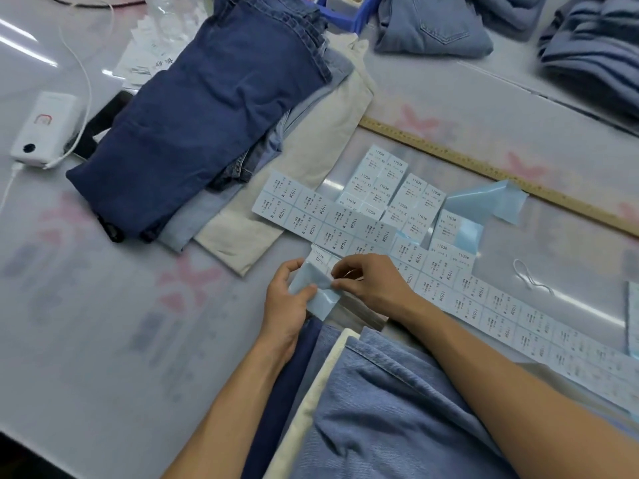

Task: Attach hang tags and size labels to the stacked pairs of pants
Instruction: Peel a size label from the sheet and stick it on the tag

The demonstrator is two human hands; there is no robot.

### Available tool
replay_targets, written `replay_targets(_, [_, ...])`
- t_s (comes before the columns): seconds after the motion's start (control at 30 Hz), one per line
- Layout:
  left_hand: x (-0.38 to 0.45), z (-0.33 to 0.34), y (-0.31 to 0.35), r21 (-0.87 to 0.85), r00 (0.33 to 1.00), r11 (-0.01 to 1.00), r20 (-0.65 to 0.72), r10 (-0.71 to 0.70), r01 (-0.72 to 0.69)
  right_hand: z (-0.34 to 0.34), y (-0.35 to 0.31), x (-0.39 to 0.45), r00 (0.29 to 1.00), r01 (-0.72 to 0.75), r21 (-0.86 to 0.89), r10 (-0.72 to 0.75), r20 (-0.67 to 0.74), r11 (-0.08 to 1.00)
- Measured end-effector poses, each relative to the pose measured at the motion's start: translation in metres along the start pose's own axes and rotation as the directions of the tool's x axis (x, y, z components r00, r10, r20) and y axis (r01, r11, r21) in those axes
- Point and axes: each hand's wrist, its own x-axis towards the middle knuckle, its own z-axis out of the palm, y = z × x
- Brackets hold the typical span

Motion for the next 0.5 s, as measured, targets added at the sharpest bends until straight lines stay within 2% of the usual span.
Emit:
replay_targets(0.37, [0.0,-0.001,-0.002,-0.011,0.999,1.0,-0.04,-0.024,0.024,-0.002,-0.006,-0.001,0.998,-0.023,-0.027,0.021,-0.053,0.999])
replay_targets(0.43, [0.0,-0.001,-0.003,-0.021,0.998,0.999,-0.057,-0.035,0.034,-0.008,-0.006,0.0,0.993,-0.068,0.064,0.074,-0.093,0.996])
replay_targets(0.5, [0.0,0.0,-0.003,-0.03,0.997,0.999,-0.071,-0.043,0.041,-0.02,-0.004,0.001,0.978,-0.121,0.246,0.158,-0.135,0.962])
